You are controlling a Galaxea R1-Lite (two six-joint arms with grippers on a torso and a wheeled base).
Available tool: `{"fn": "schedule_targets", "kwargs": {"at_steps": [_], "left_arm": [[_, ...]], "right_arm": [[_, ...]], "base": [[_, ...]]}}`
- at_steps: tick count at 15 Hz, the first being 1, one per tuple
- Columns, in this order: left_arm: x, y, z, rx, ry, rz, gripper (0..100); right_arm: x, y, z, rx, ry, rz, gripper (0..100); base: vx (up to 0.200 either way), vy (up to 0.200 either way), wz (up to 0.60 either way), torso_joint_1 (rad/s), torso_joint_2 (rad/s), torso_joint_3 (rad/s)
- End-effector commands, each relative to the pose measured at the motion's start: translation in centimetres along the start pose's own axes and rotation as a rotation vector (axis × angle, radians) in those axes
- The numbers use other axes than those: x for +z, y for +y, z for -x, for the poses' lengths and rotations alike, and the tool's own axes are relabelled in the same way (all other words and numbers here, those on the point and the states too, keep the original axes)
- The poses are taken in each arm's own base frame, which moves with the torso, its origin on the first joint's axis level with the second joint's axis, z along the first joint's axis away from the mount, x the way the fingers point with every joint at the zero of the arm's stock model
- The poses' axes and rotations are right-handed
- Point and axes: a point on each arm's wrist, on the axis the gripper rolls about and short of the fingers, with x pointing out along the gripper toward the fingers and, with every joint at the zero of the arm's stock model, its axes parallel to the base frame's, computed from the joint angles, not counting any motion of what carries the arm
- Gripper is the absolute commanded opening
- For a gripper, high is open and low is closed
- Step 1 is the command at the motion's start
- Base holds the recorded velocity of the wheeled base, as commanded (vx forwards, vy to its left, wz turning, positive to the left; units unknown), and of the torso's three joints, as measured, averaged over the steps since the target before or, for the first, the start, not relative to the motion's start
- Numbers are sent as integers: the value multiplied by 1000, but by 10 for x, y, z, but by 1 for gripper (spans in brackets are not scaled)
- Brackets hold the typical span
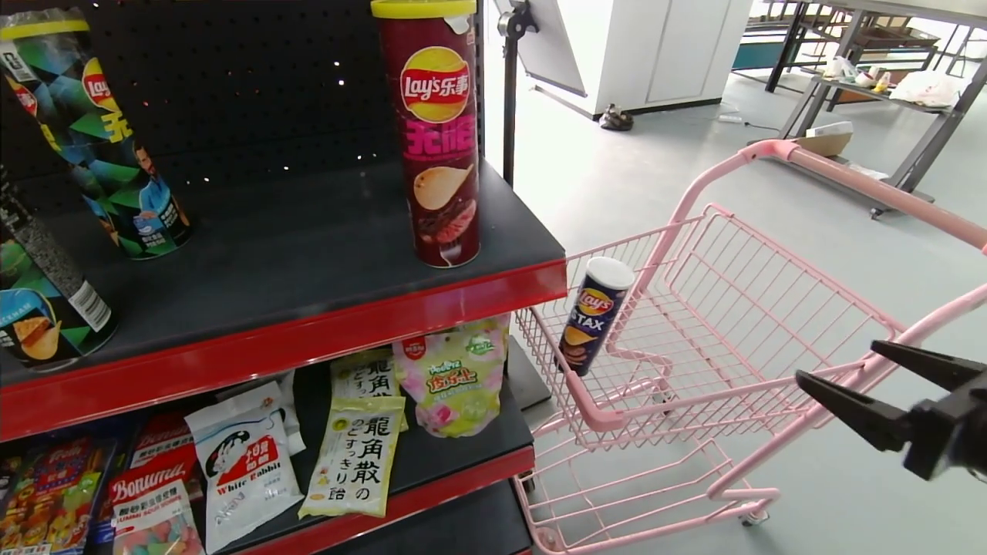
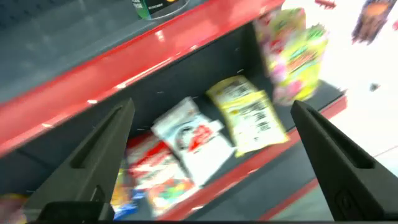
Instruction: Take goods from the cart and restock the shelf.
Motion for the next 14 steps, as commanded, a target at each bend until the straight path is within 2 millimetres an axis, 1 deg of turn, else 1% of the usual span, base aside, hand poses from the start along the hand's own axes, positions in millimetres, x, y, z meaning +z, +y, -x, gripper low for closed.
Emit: {"fn": "schedule_targets", "kwargs": {"at_steps": [1, 2, 3, 4, 5, 6, 7, 9, 11, 12, 14], "left_arm": [[2, 1, 2, 0, -13, 49, 100], [2, 1, 2, 2, -12, 55, 100], [0, 0, 1, 4, -7, 55, 100], [0, 0, 1, -9, -7, 57, 100], [-1, -1, -1, -22, 3, 68, 100], [-1, -1, -1, -32, 1, 74, 100], [0, -1, -1, -42, -3, 75, 100], [0, -1, -1, -44, 0, 75, 100], [0, -1, -2, -46, 6, 73, 100], [0, -1, -2, -47, 7, 73, 100], [0, -1, -2, -47, 4, 74, 100]], "right_arm": [[-26, -3, -80, 58, 128, -16, 100], [-29, -4, -89, 61, 138, -18, 100], [-32, -6, -106, 86, 143, -21, 100], [-33, -6, -112, 103, 147, -22, 100], [-34, -2, -127, 143, 152, -20, 100], [-34, 0, -134, 153, 155, -18, 100], [-34, 4, -148, 174, 157, -13, 100], [-36, 9, -168, 196, 158, -8, 100], [-40, 9, -187, 198, 146, -5, 100], [-43, 8, -200, 208, 126, -6, 100], [-42, 8, -211, 232, 112, -20, 100]], "base": [[0, 0, 0, 0, 0, 0], [0, 0, 0, 0, 0, 0], [0, 0, 0, 0, 0, 0], [0, 0, 0, 0, 0, 0], [0, 0, 0, 0, 0, 0], [0, 0, 0, 0, 0, 0], [0, 0, 0, 0, 0, 0], [0, 0, 0, 0, 0, 0], [0, 0, 0, 0, 0, 0], [0, 0, 0, 0, 0, 0], [0, 0, 0, 0, 0, 0]]}}
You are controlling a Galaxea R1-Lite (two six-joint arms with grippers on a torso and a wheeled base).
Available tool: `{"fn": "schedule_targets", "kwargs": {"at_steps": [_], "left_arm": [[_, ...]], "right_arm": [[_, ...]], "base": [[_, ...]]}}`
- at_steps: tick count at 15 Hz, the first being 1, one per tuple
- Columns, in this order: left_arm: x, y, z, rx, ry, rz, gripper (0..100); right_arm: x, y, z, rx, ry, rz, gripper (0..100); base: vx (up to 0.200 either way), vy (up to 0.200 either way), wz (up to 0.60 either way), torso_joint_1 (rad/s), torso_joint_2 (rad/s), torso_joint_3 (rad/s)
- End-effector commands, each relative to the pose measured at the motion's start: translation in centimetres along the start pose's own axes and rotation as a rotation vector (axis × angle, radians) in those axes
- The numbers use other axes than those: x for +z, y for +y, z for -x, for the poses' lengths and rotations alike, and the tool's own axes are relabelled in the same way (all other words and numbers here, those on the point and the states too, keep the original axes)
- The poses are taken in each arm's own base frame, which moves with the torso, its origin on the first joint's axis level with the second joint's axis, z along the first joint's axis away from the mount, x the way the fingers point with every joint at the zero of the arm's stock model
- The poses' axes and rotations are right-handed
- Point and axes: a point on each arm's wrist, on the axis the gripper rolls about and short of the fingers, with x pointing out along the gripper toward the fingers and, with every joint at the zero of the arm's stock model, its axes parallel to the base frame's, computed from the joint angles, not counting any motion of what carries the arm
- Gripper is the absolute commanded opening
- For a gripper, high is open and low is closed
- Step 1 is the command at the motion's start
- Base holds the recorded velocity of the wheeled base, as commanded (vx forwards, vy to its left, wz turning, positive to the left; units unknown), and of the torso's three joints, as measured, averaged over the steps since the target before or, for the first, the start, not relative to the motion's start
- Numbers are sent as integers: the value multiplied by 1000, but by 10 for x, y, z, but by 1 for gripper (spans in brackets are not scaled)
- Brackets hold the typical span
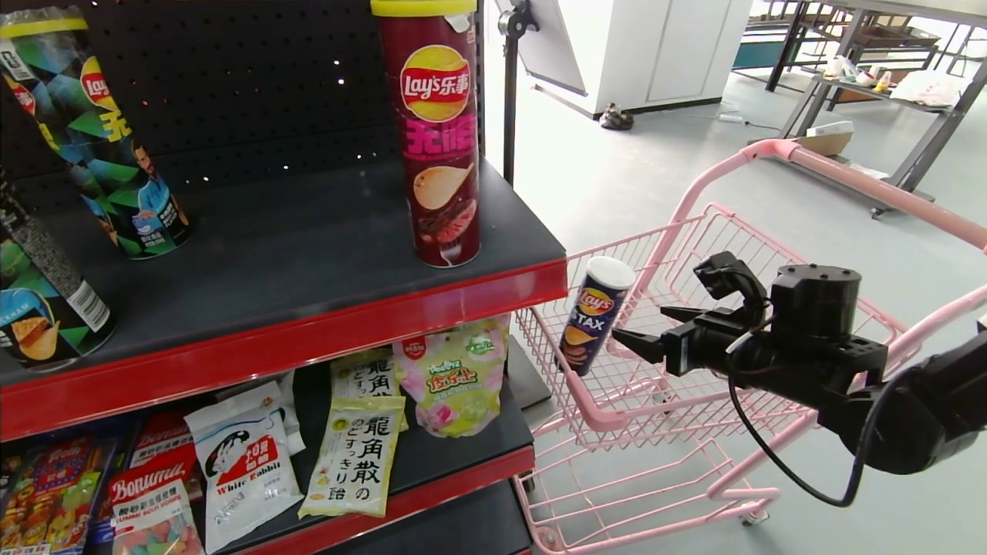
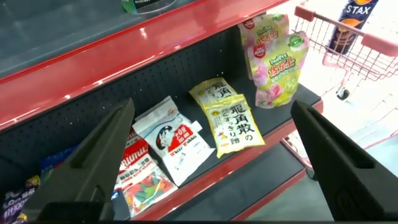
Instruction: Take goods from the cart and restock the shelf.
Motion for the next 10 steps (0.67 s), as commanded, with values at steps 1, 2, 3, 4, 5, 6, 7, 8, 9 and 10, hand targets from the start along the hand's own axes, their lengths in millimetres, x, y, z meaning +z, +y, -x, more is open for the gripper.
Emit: {"fn": "schedule_targets", "kwargs": {"at_steps": [1, 2, 3, 4, 5, 6, 7, 8, 9, 10], "left_arm": [[0, 0, 0, 1, 1, 0, 100], [0, 0, 0, 1, 2, -1, 100], [0, 0, 0, 1, 2, -1, 100], [0, 0, -1, 1, 7, -2, 100], [0, 0, -1, -1, 7, -2, 100], [-1, 0, -1, 0, 11, -3, 100], [-1, -1, -2, -1, 14, -3, 100], [-2, -1, -2, -1, 16, -4, 100], [-2, -1, -2, -1, 16, -4, 100], [-3, -1, -2, 0, 20, -4, 100]], "right_arm": [[-10, -5, -18, 5, 25, -11, 100], [-8, -9, -25, 0, 14, -9, 100], [-9, -10, -27, -1, 15, -12, 100], [-10, -14, -32, -1, 15, -12, 100], [-10, -15, -32, -1, 13, -12, 100], [-9, -19, -39, -3, 2, -11, 100], [-9, -21, -41, -6, 2, -12, 100], [-8, -24, -45, 0, -7, -10, 100], [-7, -24, -46, 4, -10, -9, 100], [-6, -26, -52, 11, -22, -7, 100]], "base": [[0, 0, 0, 0, 0, 0], [0, 0, 0, 0, 0, 0], [0, 0, 0, 0, 0, 0], [0, 0, 0, 0, 0, 0], [0, 0, 0, 0, 0, 0], [0, 0, 0, 0, 0, 0], [0, 0, 0, 0, 0, 0], [0, 0, 0, 0, 0, 0], [0, 0, 0, 0, 0, 0], [0, 0, 0, 0, 0, 0]]}}
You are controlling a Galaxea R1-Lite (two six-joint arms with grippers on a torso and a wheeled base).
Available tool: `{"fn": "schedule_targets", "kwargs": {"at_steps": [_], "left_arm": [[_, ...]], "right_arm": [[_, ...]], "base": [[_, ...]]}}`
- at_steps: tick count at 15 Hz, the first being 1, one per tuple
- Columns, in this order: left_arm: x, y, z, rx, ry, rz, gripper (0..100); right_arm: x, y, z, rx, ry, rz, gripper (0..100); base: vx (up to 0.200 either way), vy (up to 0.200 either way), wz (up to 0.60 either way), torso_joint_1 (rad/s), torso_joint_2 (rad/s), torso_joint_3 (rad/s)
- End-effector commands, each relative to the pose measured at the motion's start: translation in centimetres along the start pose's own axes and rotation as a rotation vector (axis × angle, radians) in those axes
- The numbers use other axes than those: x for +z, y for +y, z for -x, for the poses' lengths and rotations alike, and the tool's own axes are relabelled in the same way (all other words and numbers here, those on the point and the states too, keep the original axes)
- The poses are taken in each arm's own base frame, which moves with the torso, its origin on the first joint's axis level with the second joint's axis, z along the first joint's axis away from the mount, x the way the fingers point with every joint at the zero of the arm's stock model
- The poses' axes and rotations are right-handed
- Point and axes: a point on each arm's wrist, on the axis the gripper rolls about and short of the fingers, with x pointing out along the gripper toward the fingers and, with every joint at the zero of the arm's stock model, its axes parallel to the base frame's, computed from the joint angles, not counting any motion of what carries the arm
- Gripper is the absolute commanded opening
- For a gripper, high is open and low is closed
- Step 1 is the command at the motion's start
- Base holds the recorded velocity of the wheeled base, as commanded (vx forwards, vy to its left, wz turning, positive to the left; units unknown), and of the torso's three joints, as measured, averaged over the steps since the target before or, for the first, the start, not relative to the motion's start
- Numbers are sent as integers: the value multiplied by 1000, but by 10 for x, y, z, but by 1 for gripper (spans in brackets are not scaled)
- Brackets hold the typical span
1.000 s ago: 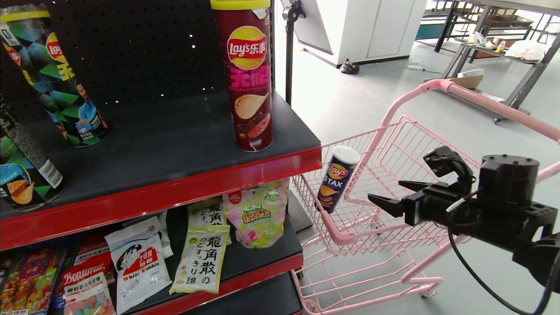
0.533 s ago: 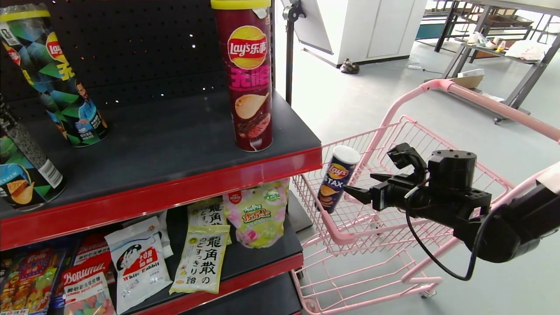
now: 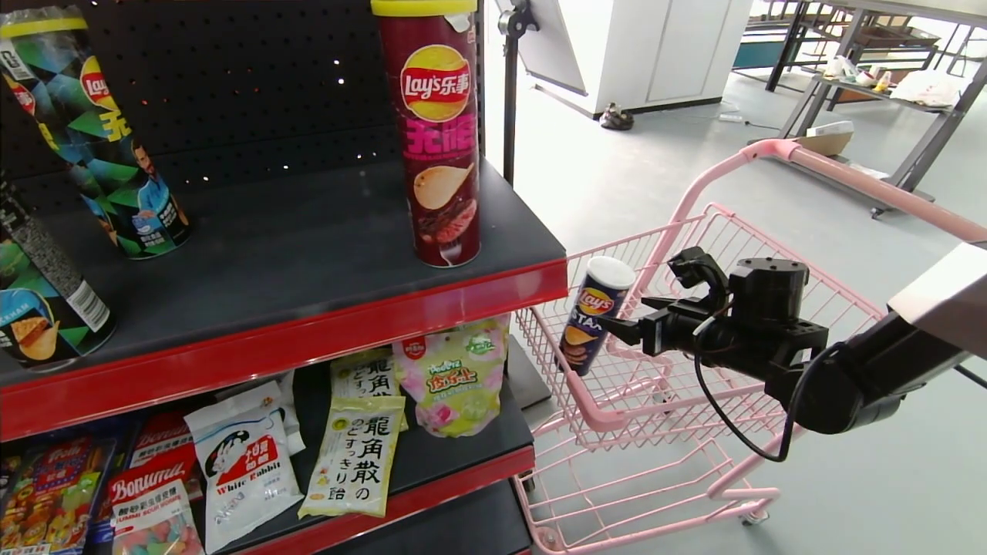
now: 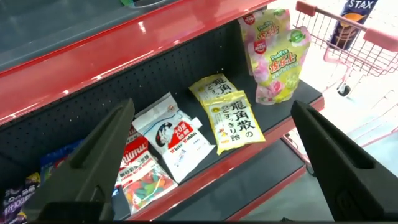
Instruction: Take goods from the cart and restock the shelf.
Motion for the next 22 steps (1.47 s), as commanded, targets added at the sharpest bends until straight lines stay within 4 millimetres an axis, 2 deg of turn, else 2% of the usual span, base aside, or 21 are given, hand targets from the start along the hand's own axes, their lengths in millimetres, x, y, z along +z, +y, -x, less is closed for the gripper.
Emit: {"fn": "schedule_targets", "kwargs": {"at_steps": [1, 12, 13, 15, 18, 20, 22], "left_arm": [[0, 0, -1, -1, 7, -1, 100], [-1, -1, -4, -1, 34, -7, 100], [-1, -1, -4, -1, 34, -7, 100], [-2, -1, -5, 0, 36, -7, 100], [-4, -2, -6, -1, 42, -8, 100], [-5, -2, -5, -3, 40, -8, 100], [-5, -2, -5, -7, 36, -7, 100]], "right_arm": [[-1, -3, -10, 2, -8, 2, 100], [-6, -6, -55, 25, -41, 11, 100], [-3, -6, -56, 28, -53, 9, 0], [-2, -2, -57, 38, -56, -31, 0], [4, 1, -47, 32, -60, -31, 0], [42, 12, -7, 29, -128, -1, 0], [75, 13, 34, 1, -184, 42, 0]], "base": [[0, 0, 0, 0, 0, 0], [0, 0, 0, 0, 0, 0], [0, 0, 0, 0, 0, 0], [0, 0, 0, 0, 0, 0], [0, 0, 0, 0, 0, 0], [0, 0, 0, 0, 0, 0], [0, 0, 0, 0, 0, 0]]}}
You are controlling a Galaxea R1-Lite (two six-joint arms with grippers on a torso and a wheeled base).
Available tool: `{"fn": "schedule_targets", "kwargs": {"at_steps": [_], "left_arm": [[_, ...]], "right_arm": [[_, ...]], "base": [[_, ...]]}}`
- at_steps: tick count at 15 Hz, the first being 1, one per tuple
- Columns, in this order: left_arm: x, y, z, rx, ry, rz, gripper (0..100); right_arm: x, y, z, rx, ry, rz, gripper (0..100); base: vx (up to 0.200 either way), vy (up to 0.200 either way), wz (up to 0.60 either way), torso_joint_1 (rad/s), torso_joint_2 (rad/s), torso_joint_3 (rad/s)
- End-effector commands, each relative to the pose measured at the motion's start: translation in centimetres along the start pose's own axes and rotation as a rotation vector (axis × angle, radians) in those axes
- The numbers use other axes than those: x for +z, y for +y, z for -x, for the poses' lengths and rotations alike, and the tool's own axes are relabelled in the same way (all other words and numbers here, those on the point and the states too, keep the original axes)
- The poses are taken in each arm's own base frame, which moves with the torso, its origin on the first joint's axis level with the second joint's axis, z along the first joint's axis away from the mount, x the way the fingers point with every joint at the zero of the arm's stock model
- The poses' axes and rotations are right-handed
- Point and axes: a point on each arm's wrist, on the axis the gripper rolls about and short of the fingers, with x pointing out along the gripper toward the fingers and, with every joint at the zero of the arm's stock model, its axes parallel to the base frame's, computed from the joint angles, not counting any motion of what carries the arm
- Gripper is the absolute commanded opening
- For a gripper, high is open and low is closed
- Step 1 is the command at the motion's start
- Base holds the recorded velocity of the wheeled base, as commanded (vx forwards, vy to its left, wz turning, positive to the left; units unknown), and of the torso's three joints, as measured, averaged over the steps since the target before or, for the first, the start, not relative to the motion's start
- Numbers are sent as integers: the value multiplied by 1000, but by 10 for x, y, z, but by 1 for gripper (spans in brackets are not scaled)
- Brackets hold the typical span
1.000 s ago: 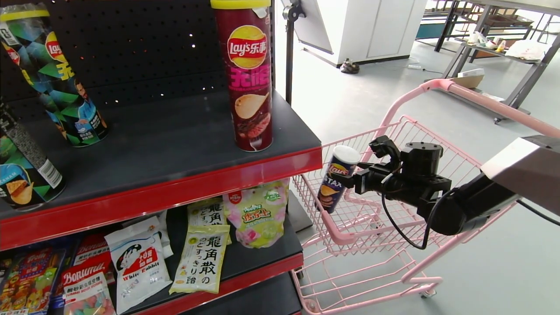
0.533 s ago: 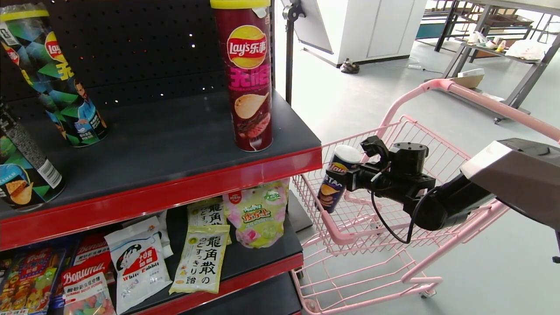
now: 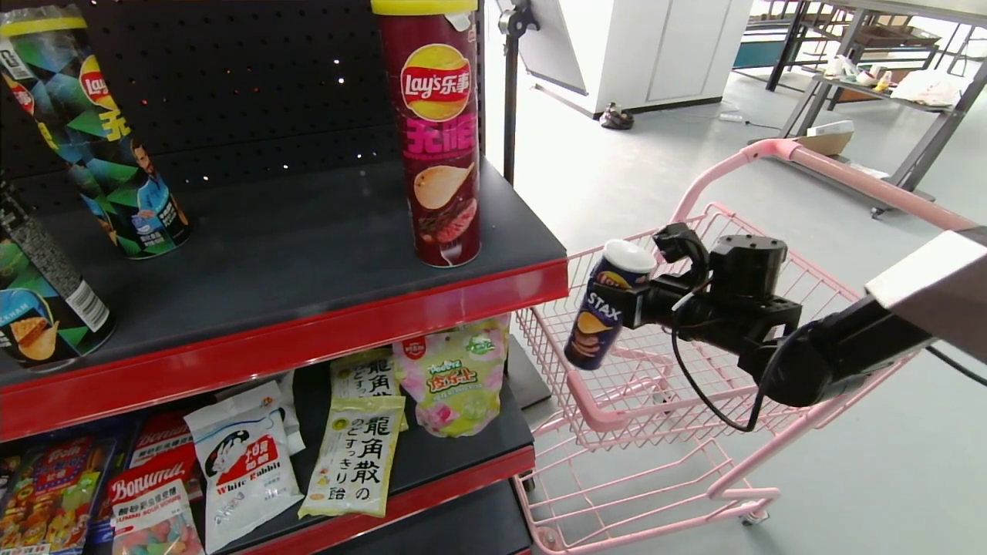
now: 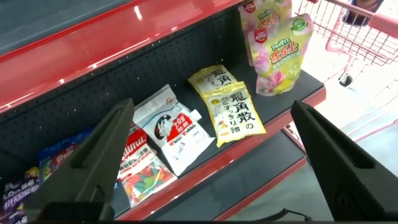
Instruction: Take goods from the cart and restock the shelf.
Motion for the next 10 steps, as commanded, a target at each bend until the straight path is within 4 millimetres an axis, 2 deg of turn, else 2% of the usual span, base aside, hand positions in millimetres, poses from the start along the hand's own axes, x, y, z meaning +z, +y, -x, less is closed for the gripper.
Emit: {"fn": "schedule_targets", "kwargs": {"at_steps": [1, 2, 3, 4, 5, 6, 7, 8, 10], "left_arm": [[0, 0, 0, 0, -6, 1, 100], [0, 0, 0, -2, -6, 1, 100], [1, 0, 1, -4, -10, 1, 100], [2, 0, 1, -5, -11, 2, 100], [4, 1, 1, 7, -12, -10, 100], [5, 1, 1, 7, -12, -13, 100], [7, 1, 0, 12, -4, -22, 100], [9, 1, -1, 8, -5, -22, 100], [11, 1, -2, 4, -8, -23, 100]], "right_arm": [[72, 8, 73, -46, -121, 76, 0], [80, 10, 83, -51, -129, 86, 0], [98, 13, 106, -69, -142, 100, 0], [115, 20, 141, -93, -132, 111, 0], [119, 30, 186, -148, -90, 110, 0], [117, 35, 202, -187, -70, 107, 0], [108, 48, 244, -347, -19, 109, 0], [98, 61, 269, -377, 5, 108, 0], [75, 76, 303, -395, -5, 106, 0]], "base": [[0, 0, 0, 0, 0, 0], [0, 0, 0, 0, 0, 0], [0, 0, 0, 0, 0, 0], [0, 0, 0, 0, 0, 0], [0, 0, 0, 0, 0, 0], [0, 0, 0, 0, 0, 0], [0, 0, 0, 0, 0, 0], [0, 0, 0, 0, 0, 0], [0, 0, 0, 0, 0, 0]]}}
